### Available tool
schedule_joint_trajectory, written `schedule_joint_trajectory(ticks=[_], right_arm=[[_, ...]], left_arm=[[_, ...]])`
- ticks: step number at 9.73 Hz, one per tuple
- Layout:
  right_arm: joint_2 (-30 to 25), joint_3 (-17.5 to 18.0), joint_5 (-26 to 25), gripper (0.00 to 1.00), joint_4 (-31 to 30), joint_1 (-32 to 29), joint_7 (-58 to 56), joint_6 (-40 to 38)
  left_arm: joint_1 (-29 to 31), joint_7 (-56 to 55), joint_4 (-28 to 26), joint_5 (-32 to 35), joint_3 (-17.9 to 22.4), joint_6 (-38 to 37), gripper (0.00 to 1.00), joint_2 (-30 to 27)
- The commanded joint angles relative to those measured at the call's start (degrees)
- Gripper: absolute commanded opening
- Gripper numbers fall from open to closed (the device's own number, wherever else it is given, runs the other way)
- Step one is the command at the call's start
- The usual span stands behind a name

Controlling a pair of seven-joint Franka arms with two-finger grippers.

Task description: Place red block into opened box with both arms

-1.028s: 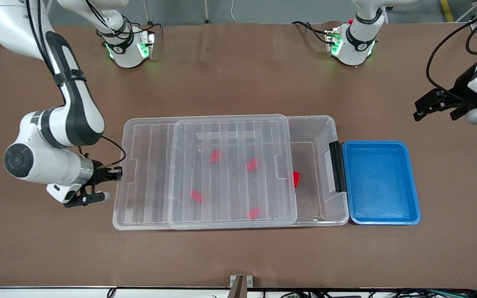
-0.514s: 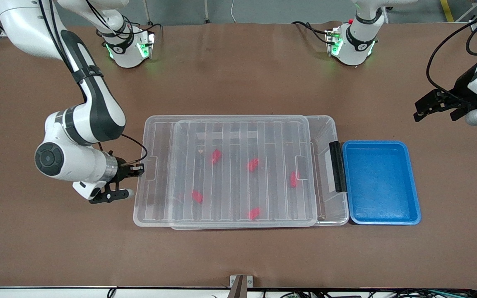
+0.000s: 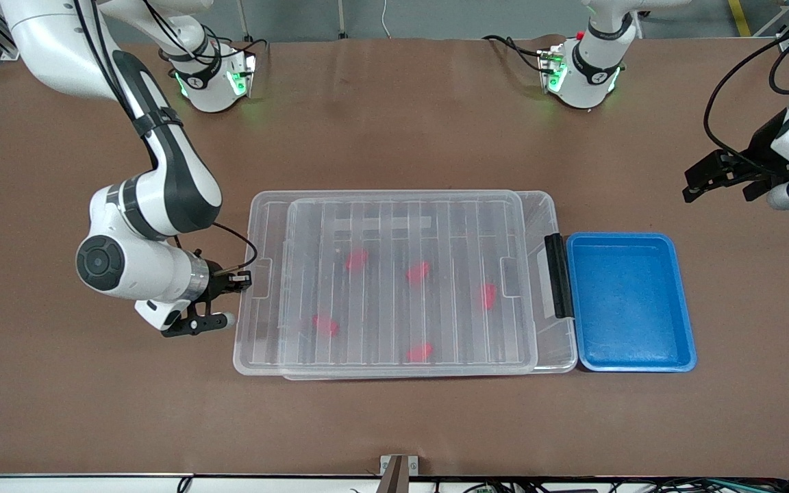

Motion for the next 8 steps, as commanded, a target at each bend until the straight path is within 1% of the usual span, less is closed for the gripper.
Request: schedule_joint_trajectory(ticks=[1,5,8], right_arm=[[1.3,0.6,1.2,0.04,0.9,0.2,0.9,-0.2],[1.3,0.7,1.2,0.05,1.0,0.4,0.9,-0.1],[2.0,1.0,1.2,0.05,0.9,1.0,2.5,1.6]], left_arm=[[-0.5,-0.7,0.8,-0.3,0.3,-1.0,1.00,1.9],[-0.4,-0.7,0.8,-0.3,0.3,-1.0,1.00,1.9],[-0.6,-0.8,0.7,-0.3,0.3,-1.0,1.00,1.9]])
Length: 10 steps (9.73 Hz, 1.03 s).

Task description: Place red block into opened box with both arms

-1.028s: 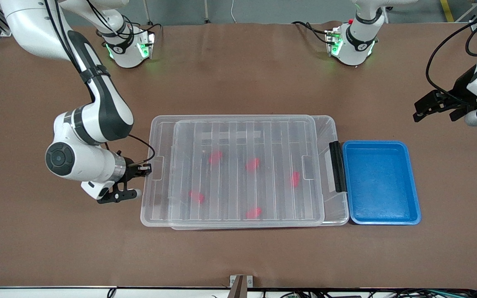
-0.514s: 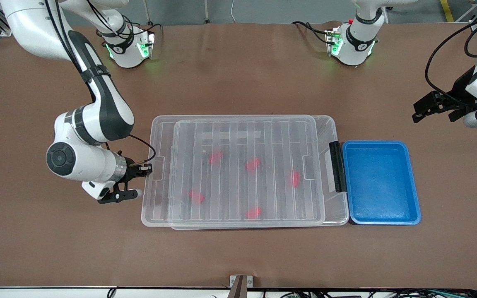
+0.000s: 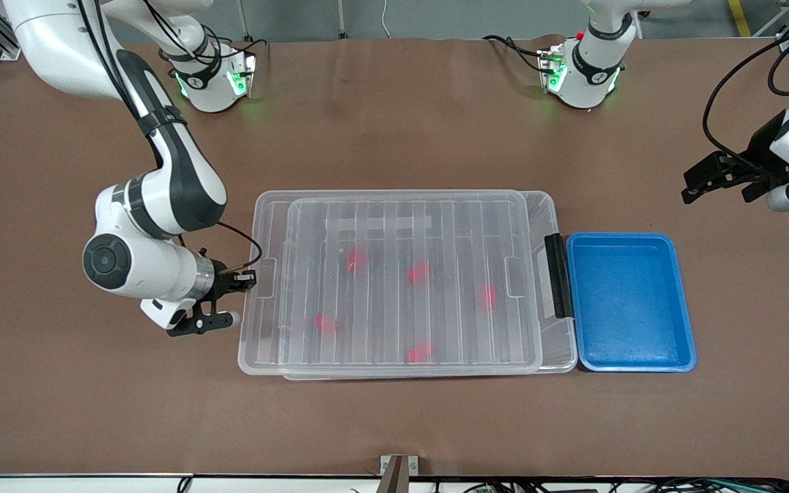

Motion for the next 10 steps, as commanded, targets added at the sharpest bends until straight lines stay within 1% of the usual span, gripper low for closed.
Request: schedule_joint_trajectory(ticks=[1,2,3,4,5,7,8,9,10], right_arm=[[1.6,0.4,1.1,0.07,0.9,-0.1,1.0,0.8],[0.8,0.3,1.0,0.34,1.8,-0.8,1.1,0.0],[-0.8,0.2,1.0,0.99,2.0,-3.7,1.1,-3.7],[-4.7,-0.5,0.2,1.00,2.2,-5.3,1.5,-6.7],[-8.1,-2.4,0.1,1.00,1.6,-6.8,1.5,-7.5],[-14.9,-8.4,0.1,1.00,1.5,-7.3,1.8,-14.3],[-18.4,-10.1,0.0,1.00,0.8,-7.4,1.6,-16.3],[-21.7,-13.0,0.0,1.00,1.1,-8.0,0.9,-21.7],[-25.1,-14.5,0.0,1.00,1.3,-7.9,-0.1,-26.7]], left_arm=[[-0.4,-0.4,0.4,-0.3,0.3,-1.0,1.00,1.6],[-0.4,-0.4,0.4,0.8,0.3,-1.0,1.00,1.6],[-0.5,-0.4,0.4,3.0,-0.1,-1.0,1.00,1.5],[-0.5,-0.4,0.4,3.1,-0.3,-1.0,1.00,1.5],[-0.5,-0.4,0.4,2.9,-0.3,-1.0,1.00,1.5],[-0.5,-0.4,0.4,2.8,-0.3,-1.0,1.00,1.5],[-0.5,-0.3,0.4,2.6,-0.3,-1.0,1.00,1.5],[-0.5,-0.3,0.4,2.5,-0.3,-1.0,1.00,1.5],[-0.5,-0.2,0.4,2.5,-0.3,-1.0,1.00,1.5]])
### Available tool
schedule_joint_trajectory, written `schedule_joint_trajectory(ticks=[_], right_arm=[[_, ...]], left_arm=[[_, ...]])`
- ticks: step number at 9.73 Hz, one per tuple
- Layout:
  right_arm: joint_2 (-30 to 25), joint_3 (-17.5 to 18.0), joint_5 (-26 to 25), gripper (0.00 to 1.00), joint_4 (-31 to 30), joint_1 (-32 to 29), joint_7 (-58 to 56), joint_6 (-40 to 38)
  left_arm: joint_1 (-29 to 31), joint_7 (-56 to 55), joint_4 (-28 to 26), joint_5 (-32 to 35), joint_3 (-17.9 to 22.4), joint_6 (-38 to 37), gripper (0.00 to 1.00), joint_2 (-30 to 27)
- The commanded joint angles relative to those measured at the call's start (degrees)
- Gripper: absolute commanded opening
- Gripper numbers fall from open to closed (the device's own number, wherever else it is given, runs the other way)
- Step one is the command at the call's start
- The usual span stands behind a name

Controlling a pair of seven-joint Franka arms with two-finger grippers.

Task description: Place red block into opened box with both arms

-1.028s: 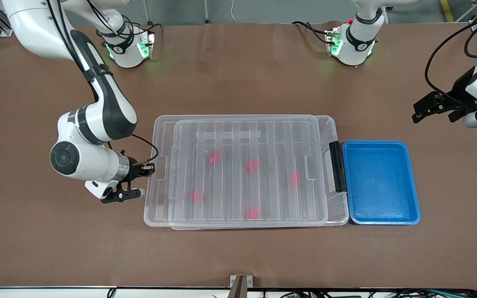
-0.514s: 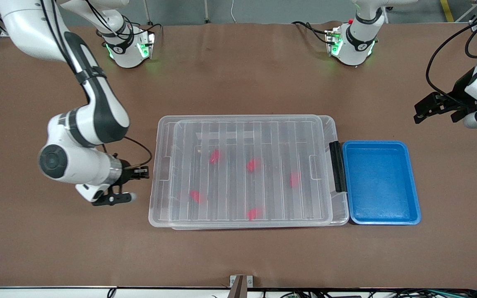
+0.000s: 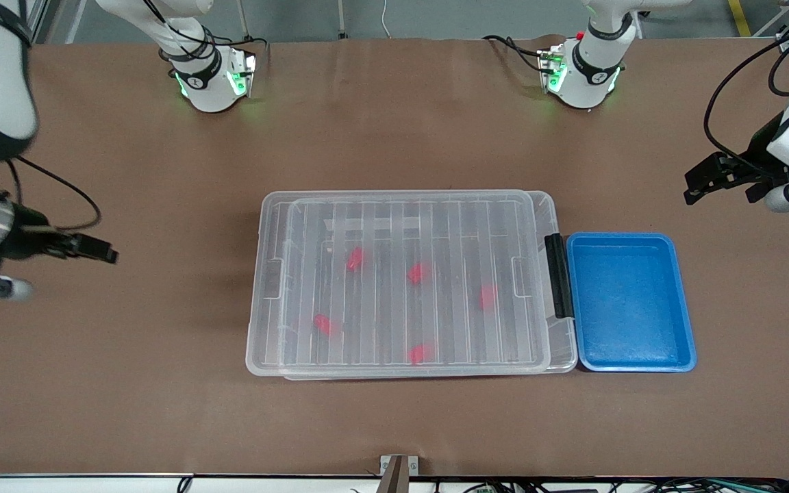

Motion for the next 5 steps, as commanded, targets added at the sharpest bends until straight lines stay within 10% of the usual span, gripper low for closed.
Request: schedule_joint_trajectory(ticks=[1,5], right_arm=[[-8.6,-2.0,0.1,1.00,-3.5,-0.1,-1.7,-5.3],[-10.3,-5.5,-3.6,1.00,-0.5,-0.7,-1.0,-5.9]], left_arm=[[-0.2,-0.2,0.2,0.6,0.0,-1.0,1.00,1.4],[-0.2,-0.2,0.2,0.6,0.0,-1.0,1.00,1.4]])
